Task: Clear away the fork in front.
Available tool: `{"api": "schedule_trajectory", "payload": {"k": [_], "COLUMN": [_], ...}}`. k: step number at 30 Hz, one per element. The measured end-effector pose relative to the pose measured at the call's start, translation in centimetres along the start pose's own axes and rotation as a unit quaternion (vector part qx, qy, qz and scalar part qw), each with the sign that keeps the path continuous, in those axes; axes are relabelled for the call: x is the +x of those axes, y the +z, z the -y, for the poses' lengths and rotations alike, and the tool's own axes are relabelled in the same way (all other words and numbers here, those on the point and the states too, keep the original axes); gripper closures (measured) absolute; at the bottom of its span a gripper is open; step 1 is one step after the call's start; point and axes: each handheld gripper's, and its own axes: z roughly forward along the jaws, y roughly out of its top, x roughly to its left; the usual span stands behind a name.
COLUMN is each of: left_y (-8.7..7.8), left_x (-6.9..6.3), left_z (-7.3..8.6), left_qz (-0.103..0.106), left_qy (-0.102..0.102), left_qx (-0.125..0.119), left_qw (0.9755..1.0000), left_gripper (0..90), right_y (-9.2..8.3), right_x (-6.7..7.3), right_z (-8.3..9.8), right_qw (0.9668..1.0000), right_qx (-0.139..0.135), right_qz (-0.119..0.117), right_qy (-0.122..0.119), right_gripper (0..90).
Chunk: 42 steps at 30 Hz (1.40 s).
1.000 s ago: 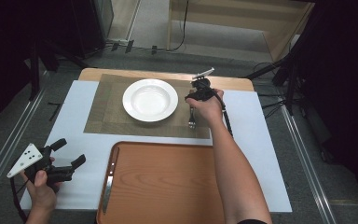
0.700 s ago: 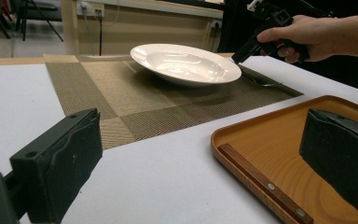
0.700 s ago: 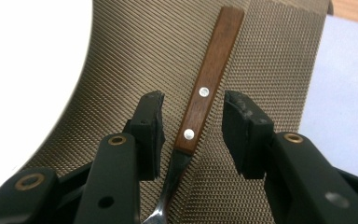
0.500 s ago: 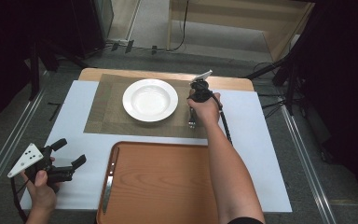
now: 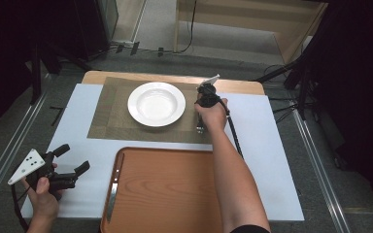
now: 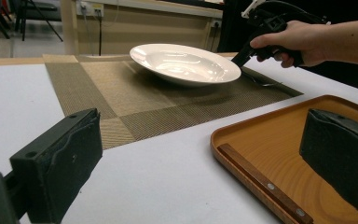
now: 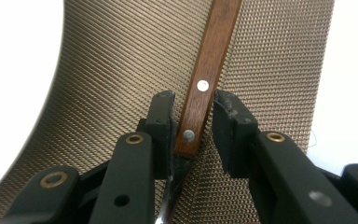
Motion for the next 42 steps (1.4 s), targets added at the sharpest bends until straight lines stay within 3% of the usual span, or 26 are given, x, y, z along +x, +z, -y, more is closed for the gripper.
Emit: {"api": "schedule_trajectory", "payload": {"k": [4,11,16,18,31,42], "left_y": [0.00,0.02,-0.01,-0.04,0.02,0.05], "left_x": [0.01,0.02,-0.03,-0.01,-0.04,0.00], "left_z": [0.01,0.00,0.01,0.01,0.00,0.00], "left_qz": [0.001,0.000,0.001,0.001,0.000,0.002], "left_qy": [-0.001,-0.002,0.000,0.000,0.000,-0.002], "left_qx": [-0.002,-0.002,0.000,0.000,0.001,-0.001], "left_qw": [1.0000,1.0000,1.0000,1.0000,1.0000,1.0000], "left_gripper": [0.0,0.0,0.0,0.0,0.0,0.0], "right_y": [0.27,0.43,0.42,0.39,0.39,0.36], "right_x": [0.10,0.39,-0.01,-0.28,-0.16,-0.53], "right_z": [0.06,0.11,0.00,0.01,0.06,0.64], "right_qw": [1.0000,0.9995,0.9998,0.9999,0.9996,0.9987], "right_qx": [0.002,0.002,0.006,0.006,0.004,-0.022], "right_qz": [0.007,0.022,0.010,0.009,0.014,0.007], "right_qy": [0.000,-0.022,-0.016,-0.008,-0.025,-0.045], "right_gripper": [67.7,68.0,70.0,75.4,76.3,77.0]}}
